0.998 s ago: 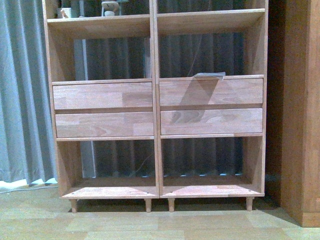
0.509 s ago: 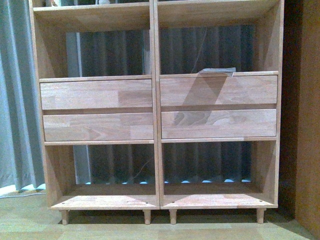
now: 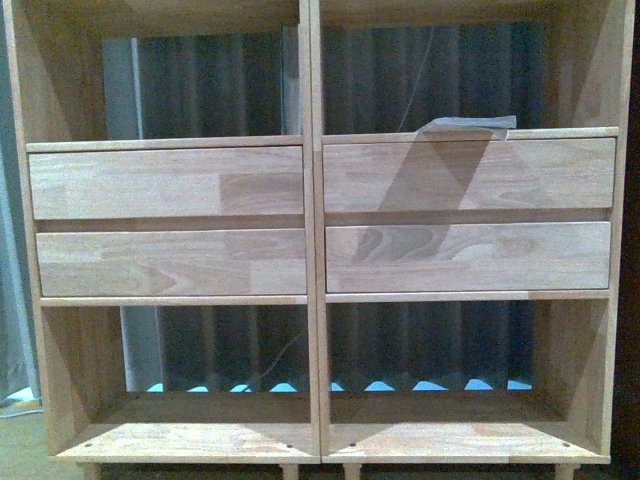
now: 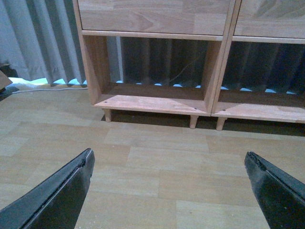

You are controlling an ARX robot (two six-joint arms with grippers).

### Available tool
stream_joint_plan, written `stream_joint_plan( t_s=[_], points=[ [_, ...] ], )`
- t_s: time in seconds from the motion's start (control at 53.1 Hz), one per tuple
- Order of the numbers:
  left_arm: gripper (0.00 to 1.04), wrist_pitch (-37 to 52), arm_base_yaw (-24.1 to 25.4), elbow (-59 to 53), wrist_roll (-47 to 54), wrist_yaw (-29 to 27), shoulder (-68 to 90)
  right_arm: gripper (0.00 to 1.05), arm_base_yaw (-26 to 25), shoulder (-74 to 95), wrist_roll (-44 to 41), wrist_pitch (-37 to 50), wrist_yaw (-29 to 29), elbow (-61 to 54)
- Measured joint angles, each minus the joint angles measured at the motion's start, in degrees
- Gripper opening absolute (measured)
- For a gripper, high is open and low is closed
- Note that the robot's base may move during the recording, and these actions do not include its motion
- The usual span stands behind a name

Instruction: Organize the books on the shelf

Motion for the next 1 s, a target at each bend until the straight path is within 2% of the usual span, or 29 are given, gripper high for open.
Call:
stream_joint_plan(
  t_s=[0.998],
  points=[
    [0.97,0.0,0.0,0.0,0.0,0.0,0.0,0.98,0.0,0.0,0.0,0.0,0.0,0.0]
  ],
)
